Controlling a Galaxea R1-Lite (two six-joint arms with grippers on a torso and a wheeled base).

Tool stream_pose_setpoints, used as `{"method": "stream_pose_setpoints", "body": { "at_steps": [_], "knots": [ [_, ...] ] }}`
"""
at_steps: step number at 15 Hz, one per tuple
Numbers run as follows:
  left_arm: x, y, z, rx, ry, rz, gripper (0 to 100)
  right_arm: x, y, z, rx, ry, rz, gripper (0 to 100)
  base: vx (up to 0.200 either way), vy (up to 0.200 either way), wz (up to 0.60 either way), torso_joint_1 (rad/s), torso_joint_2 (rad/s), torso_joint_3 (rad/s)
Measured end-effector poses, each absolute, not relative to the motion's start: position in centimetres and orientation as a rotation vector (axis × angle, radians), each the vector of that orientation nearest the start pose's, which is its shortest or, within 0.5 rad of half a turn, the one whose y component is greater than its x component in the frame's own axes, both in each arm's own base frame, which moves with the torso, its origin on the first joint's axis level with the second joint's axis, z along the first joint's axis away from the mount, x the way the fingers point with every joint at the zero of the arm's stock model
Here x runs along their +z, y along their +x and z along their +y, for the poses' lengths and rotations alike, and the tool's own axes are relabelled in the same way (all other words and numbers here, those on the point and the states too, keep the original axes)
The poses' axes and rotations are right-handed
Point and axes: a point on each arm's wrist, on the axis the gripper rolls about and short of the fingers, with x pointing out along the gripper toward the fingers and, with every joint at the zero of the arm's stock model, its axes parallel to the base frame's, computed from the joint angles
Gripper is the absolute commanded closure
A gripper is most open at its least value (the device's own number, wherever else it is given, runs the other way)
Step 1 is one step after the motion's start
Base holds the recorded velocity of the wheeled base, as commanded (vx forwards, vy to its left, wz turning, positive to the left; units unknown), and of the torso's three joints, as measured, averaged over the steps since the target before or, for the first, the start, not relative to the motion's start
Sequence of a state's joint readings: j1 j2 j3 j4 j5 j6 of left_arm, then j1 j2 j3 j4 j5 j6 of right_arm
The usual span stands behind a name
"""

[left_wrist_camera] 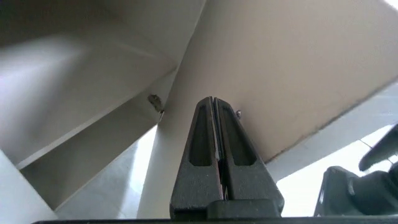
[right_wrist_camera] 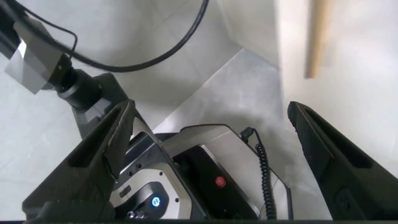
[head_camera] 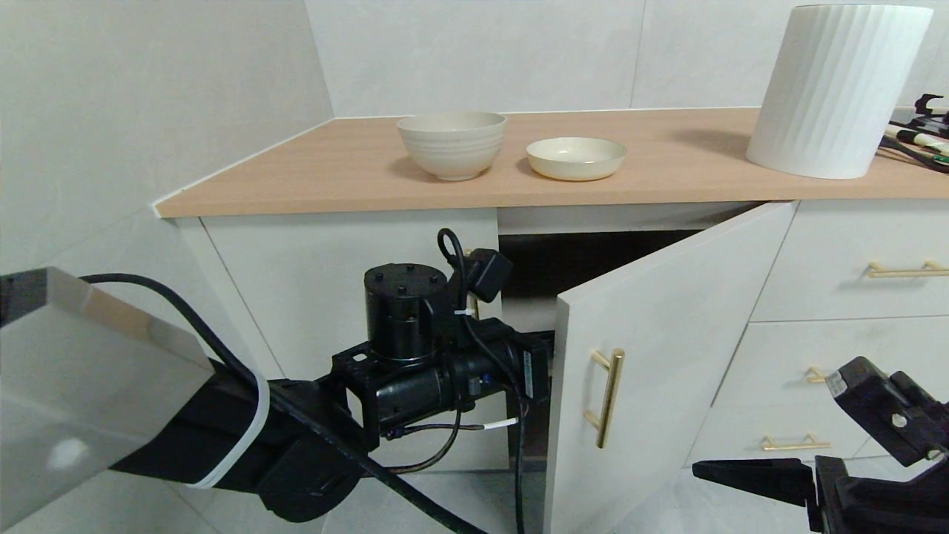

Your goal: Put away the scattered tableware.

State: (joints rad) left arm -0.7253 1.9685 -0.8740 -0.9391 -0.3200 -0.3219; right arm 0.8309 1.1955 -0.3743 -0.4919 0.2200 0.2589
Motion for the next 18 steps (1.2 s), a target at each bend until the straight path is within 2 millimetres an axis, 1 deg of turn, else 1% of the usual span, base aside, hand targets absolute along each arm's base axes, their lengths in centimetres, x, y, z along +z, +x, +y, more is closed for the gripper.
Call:
{"method": "stream_pose_setpoints", "body": {
  "at_steps": [2, 6, 10, 13, 18],
  "knots": [
    [14.2, 26.8, -24.9, -1.014, -0.259, 0.325, 100, 16.9, 10.4, 12.3, 0.995, 0.127, 0.465, 0, 0.000, 0.000, 0.00, 0.000, 0.00, 0.000],
    [14.2, 27.7, -25.8, -1.008, -0.257, 0.322, 100, 16.9, 10.3, 12.2, 0.994, 0.127, 0.464, 0, 0.000, 0.000, 0.00, 0.000, 0.00, 0.000],
    [14.2, 27.6, -26.8, -0.992, -0.251, 0.322, 100, 16.9, 10.2, 12.2, 0.998, 0.127, 0.462, 0, 0.000, 0.000, 0.00, 0.000, 0.00, 0.000],
    [14.3, 27.5, -27.1, -1.000, -0.250, 0.321, 100, 16.9, 10.2, 12.2, 0.999, 0.126, 0.462, 0, -0.200, 0.000, 0.00, 0.004, 0.00, 0.006],
    [14.2, 28.0, -27.7, -1.003, -0.251, 0.317, 100, 16.9, 10.2, 12.2, 1.001, 0.126, 0.460, 0, 0.000, 0.000, 0.00, 0.000, 0.00, 0.000]
  ]
}}
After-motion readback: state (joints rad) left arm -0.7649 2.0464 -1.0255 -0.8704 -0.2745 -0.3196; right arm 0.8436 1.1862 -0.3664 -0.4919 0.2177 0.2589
